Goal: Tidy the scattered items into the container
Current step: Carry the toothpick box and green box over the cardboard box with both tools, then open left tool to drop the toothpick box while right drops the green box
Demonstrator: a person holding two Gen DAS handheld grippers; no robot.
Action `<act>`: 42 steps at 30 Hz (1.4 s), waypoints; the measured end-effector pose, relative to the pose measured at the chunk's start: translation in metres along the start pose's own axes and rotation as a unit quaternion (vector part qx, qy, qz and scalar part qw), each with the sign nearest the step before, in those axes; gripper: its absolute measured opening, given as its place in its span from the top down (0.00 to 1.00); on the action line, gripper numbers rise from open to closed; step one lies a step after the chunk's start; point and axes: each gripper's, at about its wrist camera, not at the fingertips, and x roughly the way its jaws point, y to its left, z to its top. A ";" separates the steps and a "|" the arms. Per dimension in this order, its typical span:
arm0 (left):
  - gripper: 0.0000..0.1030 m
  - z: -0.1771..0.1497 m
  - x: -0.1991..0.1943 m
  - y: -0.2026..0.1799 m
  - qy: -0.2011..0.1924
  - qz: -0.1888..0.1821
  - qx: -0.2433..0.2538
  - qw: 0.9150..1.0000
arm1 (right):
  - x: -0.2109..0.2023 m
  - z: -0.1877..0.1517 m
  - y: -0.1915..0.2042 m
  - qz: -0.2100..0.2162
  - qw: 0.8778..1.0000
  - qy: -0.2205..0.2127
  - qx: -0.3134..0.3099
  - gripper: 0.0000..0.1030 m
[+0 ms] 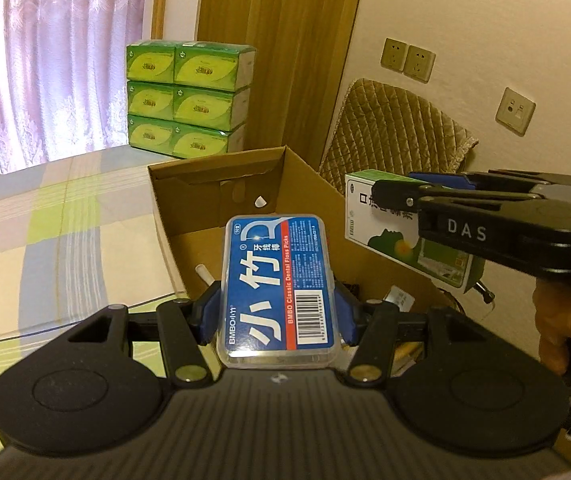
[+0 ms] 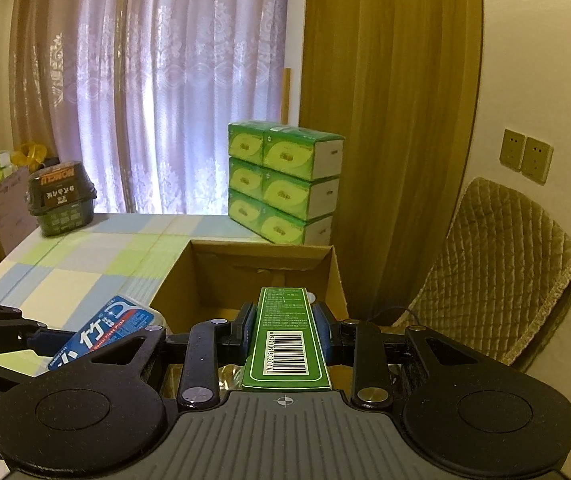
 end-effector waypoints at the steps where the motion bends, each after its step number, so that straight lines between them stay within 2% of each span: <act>1: 0.50 0.002 0.004 0.001 0.001 -0.001 -0.002 1.000 | 0.003 0.001 -0.002 0.000 1.000 -0.001 0.000 0.68; 17: 0.50 0.021 0.051 0.010 0.001 0.019 -0.009 1.000 | 0.047 0.011 -0.019 0.003 1.000 0.009 0.004 0.68; 19: 0.42 0.022 0.055 0.010 0.000 0.024 -0.012 1.000 | 0.051 0.010 -0.019 0.004 1.000 0.011 0.005 0.68; 20: 0.32 0.022 0.056 0.011 0.000 0.027 -0.013 1.000 | 0.052 0.010 -0.019 0.004 1.000 0.012 0.005 0.68; 42: 0.28 0.004 0.033 0.031 -0.003 0.042 -0.041 0.998 | 0.060 0.010 -0.010 0.009 1.000 0.019 -0.005 0.68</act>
